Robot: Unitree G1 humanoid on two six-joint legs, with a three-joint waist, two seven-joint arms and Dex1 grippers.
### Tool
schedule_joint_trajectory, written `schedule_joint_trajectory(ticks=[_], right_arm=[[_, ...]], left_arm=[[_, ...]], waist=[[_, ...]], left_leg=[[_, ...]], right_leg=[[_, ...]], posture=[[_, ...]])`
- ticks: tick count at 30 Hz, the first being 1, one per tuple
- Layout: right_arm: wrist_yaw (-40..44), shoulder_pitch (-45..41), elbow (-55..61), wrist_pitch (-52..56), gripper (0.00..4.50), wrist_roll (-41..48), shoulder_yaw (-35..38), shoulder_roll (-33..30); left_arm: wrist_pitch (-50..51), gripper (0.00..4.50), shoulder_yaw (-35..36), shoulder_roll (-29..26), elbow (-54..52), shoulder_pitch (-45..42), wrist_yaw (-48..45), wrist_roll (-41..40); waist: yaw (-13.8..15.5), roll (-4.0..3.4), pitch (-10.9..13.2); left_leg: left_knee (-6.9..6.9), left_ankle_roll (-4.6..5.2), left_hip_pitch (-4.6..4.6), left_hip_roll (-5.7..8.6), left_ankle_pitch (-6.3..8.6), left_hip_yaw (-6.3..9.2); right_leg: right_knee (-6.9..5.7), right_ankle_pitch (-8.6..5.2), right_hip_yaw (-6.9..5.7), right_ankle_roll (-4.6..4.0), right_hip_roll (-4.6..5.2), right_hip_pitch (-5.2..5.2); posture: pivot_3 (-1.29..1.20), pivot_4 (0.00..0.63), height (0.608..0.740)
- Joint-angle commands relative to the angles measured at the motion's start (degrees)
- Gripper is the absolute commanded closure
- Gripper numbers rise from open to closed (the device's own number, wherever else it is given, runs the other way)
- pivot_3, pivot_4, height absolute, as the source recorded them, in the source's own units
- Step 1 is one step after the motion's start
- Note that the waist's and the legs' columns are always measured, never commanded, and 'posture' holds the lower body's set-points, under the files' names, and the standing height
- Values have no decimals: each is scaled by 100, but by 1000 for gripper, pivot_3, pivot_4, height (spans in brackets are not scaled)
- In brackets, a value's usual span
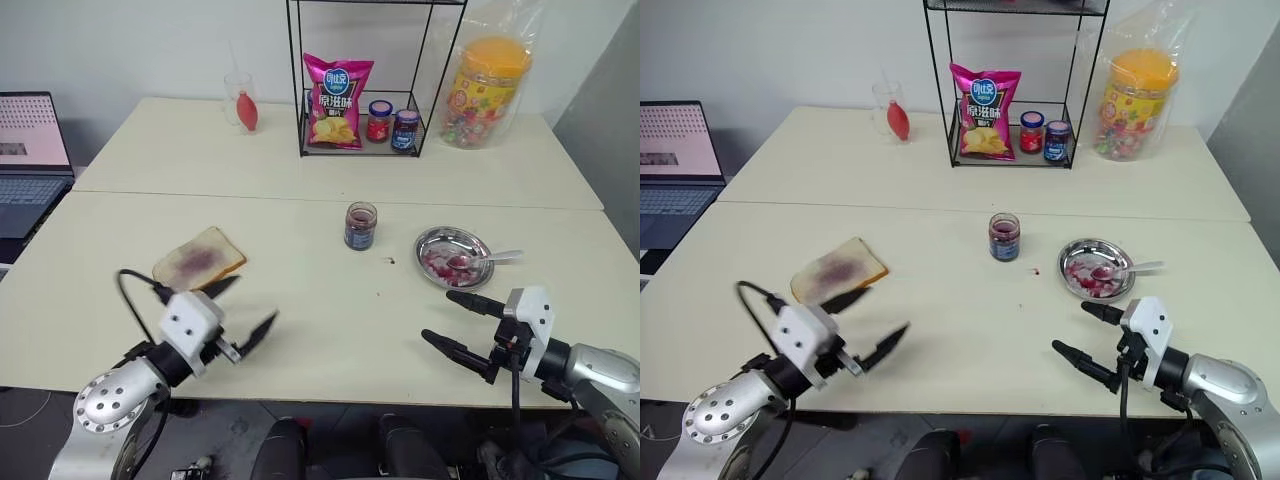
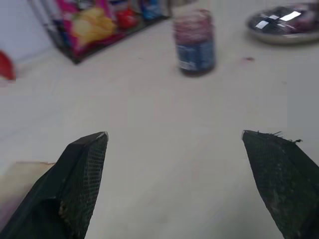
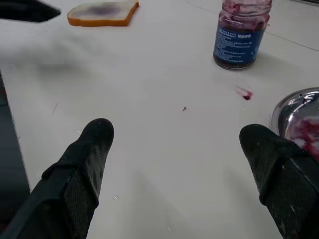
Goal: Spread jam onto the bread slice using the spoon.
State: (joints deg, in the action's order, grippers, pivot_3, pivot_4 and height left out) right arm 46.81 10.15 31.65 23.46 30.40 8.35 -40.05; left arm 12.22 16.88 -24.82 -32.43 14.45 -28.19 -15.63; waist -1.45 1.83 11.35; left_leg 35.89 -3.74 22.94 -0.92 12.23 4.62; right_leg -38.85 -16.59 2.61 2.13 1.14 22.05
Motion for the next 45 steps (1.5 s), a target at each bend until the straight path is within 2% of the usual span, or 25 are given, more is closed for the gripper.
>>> schedule_joint_trajectory(ticks=[1, 8, 15, 20, 23, 25, 30, 36, 41, 45], right_arm=[[-146, -757, 132, 285, 94, 174, -231, 72], [-467, -2326, 61, 1535, 94, 252, -987, 103], [-338, -2947, -32, 1827, 94, 326, -1176, 178], [-210, -3057, -61, 1814, 94, 244, -1217, 95], [-179, -3065, -57, 1825, 0, 250, -1186, 47], [-172, -3064, -57, 1824, 0, 255, -1162, 18], [-170, -3059, -50, 1849, 0, 281, -1129, -8], [-179, -3036, -23, 1873, 0, 304, -1098, -20], [-175, -3027, -13, 1858, 0, 281, -1096, -29], [-121, -2980, -12, 1812, 0, 270, -1062, -96]], left_arm=[[622, 0, 1029, 462, 520, -582, 1309, -408], [1692, 0, 1560, 735, 1350, -1368, 2268, -849], [2412, 0, 1647, 749, 2167, -2214, 2636, -1318], [3105, 0, 1794, 864, 2506, -2758, 3135, -1648], [3409, 443, 1873, 884, 2573, -2891, 3384, -1729], [3561, 1058, 1832, 893, 2525, -2910, 3445, -1747], [3727, 2072, 1804, 965, 2404, -2967, 3569, -1771], [3712, 3490, 1795, 975, 2336, -3022, 3677, -1750], [3682, 4473, 1746, 906, 2293, -3029, 3470, -1828], [3810, 4473, 1681, 851, 2172, -3014, 3143, -2047]], waist=[[-9, 1, 0], [-19, 10, -5], [20, 21, -7], [-9, 24, -9], [-9, 23, -9], [-10, 23, -9], [-6, 23, -9], [-4, 23, -9], [-3, 23, -9], [4, 24, -9]], left_leg=[[7, 0, -1, -1, 0, 2], [10, 0, 1, 6, -1, 0], [5, -3, 11, 9, 2, 8], [12, -3, 7, 9, 1, 7], [10, -3, 6, 10, 1, 5], [7, -3, 5, 9, 1, 7], [10, -4, 4, 10, 1, 5], [12, -4, 4, 12, 0, 5], [9, -4, 5, 12, 0, 6], [10, -4, 5, 12, 0, 6]], right_leg=[[-7, 2, -2, 3, -2, 0], [-1, 33, -2, 54, -1, 0], [10, 35, -10, 57, 2, 3], [6, 39, -8, 66, 1, -2], [6, 40, -6, 67, 1, 0], [2, 40, -8, 66, 1, 2], [2, 40, -5, 67, 2, 0], [2, 40, -5, 68, 4, -2], [5, 40, -6, 67, 4, -1], [6, 40, -6, 67, 4, -1]], posture=[[0, 150, 740], [0, 150, 740], [0, 150, 740], [0, 150, 740], [0, 150, 740], [0, 150, 740], [0, 150, 740], [0, 150, 740], [0, 150, 740], [0, 150, 740]])
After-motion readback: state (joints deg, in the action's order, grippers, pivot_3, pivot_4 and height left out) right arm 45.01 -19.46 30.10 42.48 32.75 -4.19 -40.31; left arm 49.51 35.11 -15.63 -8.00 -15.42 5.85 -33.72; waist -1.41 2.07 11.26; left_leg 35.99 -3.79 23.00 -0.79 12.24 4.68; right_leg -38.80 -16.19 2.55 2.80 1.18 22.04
